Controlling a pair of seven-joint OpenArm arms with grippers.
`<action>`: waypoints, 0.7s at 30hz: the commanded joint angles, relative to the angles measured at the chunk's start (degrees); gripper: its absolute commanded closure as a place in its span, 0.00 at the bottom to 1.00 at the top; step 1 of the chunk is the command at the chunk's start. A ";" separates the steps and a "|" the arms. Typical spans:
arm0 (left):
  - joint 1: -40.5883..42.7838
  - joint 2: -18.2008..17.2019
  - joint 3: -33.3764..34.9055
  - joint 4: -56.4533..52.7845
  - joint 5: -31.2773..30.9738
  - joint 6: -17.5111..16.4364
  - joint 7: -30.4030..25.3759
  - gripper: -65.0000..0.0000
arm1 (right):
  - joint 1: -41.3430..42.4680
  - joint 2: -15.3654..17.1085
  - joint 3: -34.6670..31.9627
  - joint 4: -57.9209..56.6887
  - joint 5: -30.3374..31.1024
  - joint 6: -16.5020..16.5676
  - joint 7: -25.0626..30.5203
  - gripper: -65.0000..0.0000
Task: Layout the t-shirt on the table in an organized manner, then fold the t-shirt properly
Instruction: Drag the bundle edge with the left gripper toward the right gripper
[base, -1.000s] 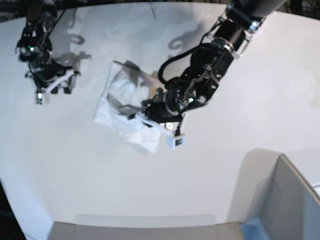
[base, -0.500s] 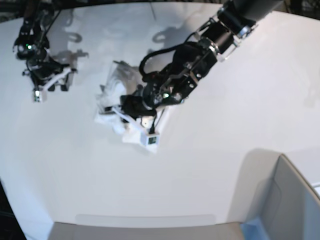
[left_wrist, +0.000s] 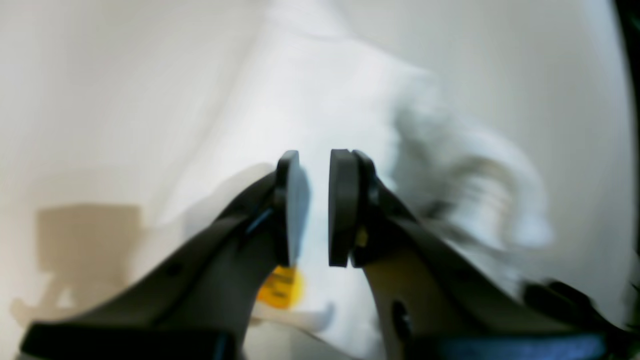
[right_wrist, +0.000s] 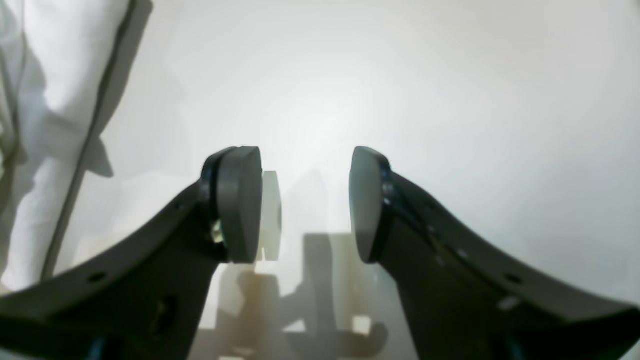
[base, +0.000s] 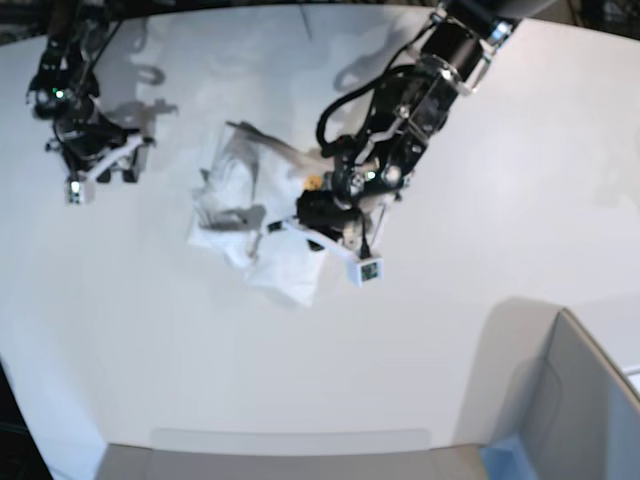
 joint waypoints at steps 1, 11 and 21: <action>-1.89 1.12 0.93 -0.22 -0.35 -0.25 -0.79 0.85 | 0.49 0.76 0.30 0.99 0.19 0.25 1.28 0.55; -5.67 7.27 10.78 -10.69 -0.09 -0.25 -1.58 0.85 | 0.41 0.76 0.39 1.07 0.02 0.25 1.28 0.55; -10.68 12.90 11.39 -16.22 0.00 -0.25 -1.58 0.85 | -0.82 0.76 4.43 1.16 0.28 0.25 1.28 0.55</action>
